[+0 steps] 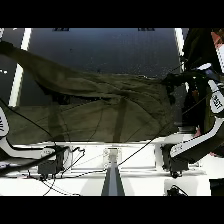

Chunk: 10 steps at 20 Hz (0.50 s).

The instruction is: Fold the clothes and pants, and hang the long-sleeved shirts on hangers.

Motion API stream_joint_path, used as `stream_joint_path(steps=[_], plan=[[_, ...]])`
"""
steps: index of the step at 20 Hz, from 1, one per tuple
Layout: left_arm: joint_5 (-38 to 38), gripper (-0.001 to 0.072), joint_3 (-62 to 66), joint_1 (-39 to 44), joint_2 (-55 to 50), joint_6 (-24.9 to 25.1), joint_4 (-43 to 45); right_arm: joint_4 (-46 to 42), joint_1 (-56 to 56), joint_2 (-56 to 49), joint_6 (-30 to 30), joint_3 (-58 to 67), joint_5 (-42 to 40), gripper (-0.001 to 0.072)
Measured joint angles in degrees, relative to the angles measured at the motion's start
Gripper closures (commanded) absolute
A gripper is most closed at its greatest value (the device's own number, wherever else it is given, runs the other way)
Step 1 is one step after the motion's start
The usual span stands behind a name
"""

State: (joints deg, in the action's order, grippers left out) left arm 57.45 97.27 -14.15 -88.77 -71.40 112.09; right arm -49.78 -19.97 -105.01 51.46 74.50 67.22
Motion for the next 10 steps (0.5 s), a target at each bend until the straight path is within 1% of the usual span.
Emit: stream_joint_path(steps=[1, 4, 6, 8, 10], plan=[[0.83, 0.0685, 0.02, -0.04, -0.42, 0.22, 0.2, 0.39, 0.35, 0.09, -0.28, 0.13, -0.96, 0.0691], [3.13, 0.0686, 0.02, -0.17, -0.98, 3.63, 1.66, -1.14, 0.22, 1.62, 0.11, 1.11, -5.42, 0.0691], [5.01, 0.0687, 0.02, -0.17, -0.5, 5.6, 2.78, -2.03, -0.68, 3.69, 0.72, 1.84, -6.97, 0.0691], [8.46, 0.0688, 0.04, -0.37, 0.44, 6.51, 3.3, -2.99, -1.73, 6.49, 1.05, 2.23, -7.5, 0.0691], [13.2, 0.0688, 0.04, -1.33, 1.18, 7.78, 1.62, -4.48, -2.99, 9.49, 1.33, 2.45, -9.22, 0.0691]])
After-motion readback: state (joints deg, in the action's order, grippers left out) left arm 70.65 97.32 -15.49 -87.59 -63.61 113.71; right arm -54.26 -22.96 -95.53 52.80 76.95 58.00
